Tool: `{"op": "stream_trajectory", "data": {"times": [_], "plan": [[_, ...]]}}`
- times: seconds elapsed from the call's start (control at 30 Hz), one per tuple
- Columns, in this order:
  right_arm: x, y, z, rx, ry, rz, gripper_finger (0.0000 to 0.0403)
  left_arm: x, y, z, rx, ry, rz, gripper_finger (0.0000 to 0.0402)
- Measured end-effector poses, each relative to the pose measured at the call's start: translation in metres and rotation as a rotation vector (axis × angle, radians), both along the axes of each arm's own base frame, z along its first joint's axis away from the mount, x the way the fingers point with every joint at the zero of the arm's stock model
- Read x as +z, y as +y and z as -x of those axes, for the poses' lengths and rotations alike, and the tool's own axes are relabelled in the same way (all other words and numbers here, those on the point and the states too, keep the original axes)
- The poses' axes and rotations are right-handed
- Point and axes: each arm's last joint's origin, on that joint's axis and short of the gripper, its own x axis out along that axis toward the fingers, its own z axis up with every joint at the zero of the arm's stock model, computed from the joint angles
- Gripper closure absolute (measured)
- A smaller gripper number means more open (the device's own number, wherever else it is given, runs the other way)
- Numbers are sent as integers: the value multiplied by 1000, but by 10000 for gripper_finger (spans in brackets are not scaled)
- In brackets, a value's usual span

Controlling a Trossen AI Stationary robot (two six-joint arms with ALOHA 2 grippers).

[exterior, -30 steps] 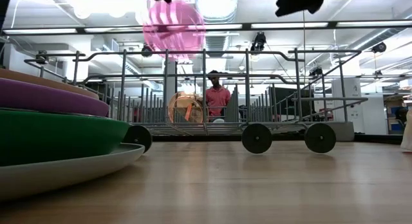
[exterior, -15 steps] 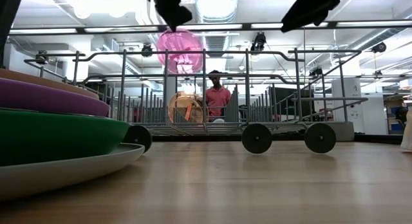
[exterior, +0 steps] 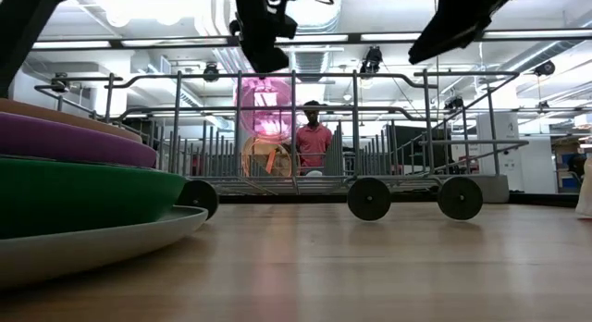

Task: Sort dishes
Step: Put the transparent pink plate into the dish rack

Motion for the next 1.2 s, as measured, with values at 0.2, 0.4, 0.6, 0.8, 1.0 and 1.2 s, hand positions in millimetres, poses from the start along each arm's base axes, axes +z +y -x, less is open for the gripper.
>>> {"op": "stream_trajectory", "data": {"times": [0.2, 0.4, 0.6, 0.8, 1.0, 1.2], "plan": [[-8, 0, 1, -31, 6, -31, 196, -14, 4, -8, 2, 36, 13, 401], [-9, 0, 1, -30, 7, -29, 198, -22, 6, -13, 8, 51, 12, 401], [-9, 0, 0, -16, 1, -16, 195, -29, 8, -18, 11, 56, 13, 401], [-8, 0, 0, -10, 4, -9, 198, -35, 12, -20, 16, 63, 16, 401], [-8, 0, 0, -9, 5, -7, 194, -39, 14, -22, 18, 73, 20, 401], [-9, 0, 0, -6, 7, -4, 198, -39, 15, -22, 20, 62, 17, 401]]}}
